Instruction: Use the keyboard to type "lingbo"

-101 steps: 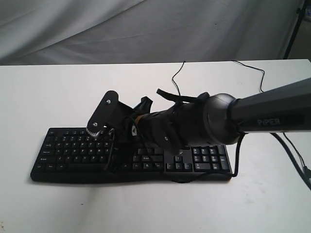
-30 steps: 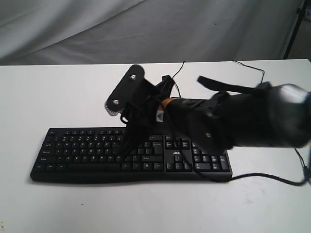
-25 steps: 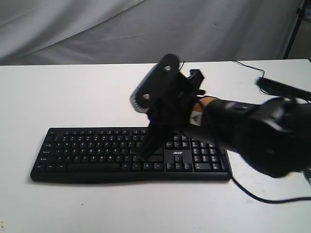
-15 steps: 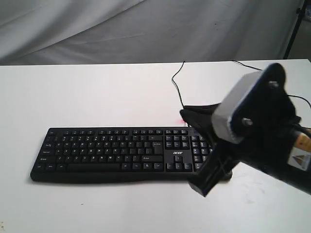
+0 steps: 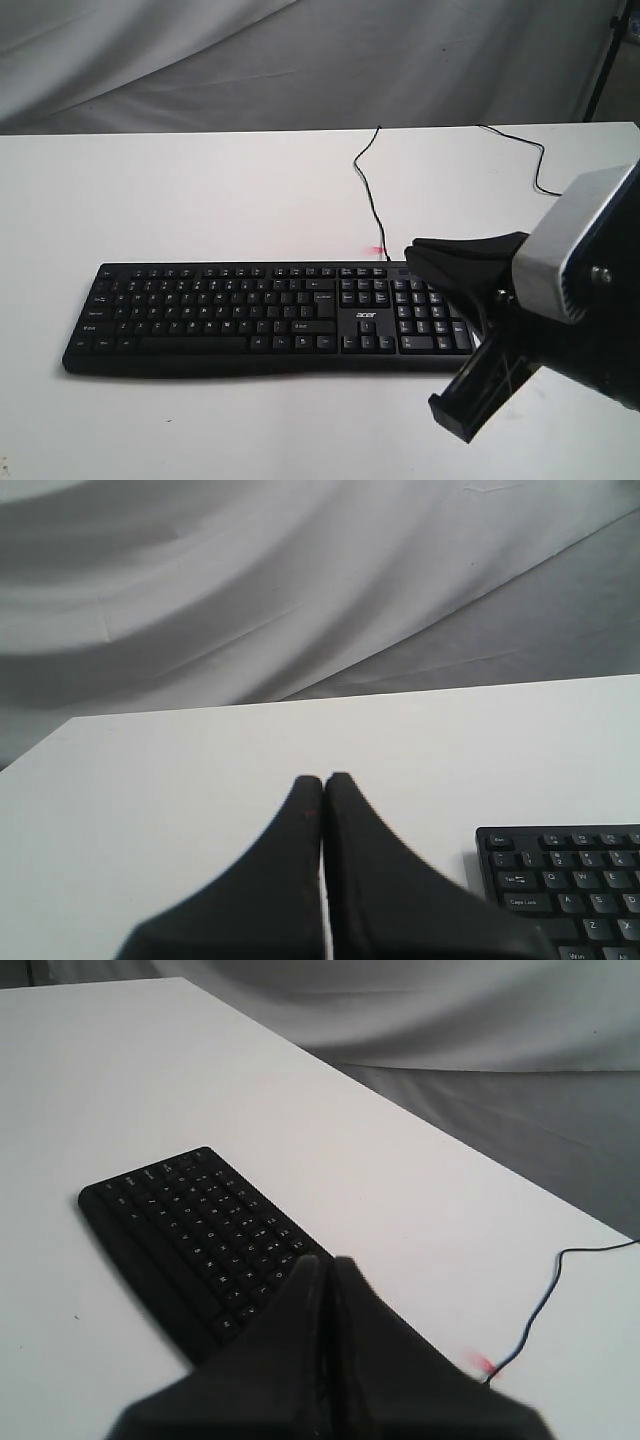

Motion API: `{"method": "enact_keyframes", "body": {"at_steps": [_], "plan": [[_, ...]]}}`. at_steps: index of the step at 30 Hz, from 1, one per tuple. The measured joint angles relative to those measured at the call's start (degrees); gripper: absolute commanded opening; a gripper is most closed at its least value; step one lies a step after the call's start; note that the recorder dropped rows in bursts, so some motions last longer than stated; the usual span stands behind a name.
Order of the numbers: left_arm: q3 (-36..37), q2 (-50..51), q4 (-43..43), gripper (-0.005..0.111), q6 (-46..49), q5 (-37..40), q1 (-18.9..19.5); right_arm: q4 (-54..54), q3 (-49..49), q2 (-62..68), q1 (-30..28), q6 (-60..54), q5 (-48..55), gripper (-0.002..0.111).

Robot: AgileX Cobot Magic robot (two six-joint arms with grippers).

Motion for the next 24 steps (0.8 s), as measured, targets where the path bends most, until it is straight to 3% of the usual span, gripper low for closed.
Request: {"method": "enact_keyframes", "body": {"at_steps": [9, 14, 17, 24], "plan": [[0.0, 0.0, 0.0, 0.001, 0.0, 0.0, 0.0, 0.0, 0.0, -3.4, -0.3, 0.1, 1.7, 0.000], [0.0, 0.0, 0.0, 0.001, 0.0, 0.0, 0.0, 0.0, 0.0, -16.8, -2.9, 0.1, 12.8, 0.000], [0.0, 0.0, 0.0, 0.001, 0.0, 0.0, 0.0, 0.2, 0.0, -26.1, -7.3, 0.1, 20.6, 0.000], [0.0, 0.0, 0.0, 0.001, 0.0, 0.0, 0.0, 0.2, 0.0, -42.2, -23.3, 0.1, 30.6, 0.000]]}}
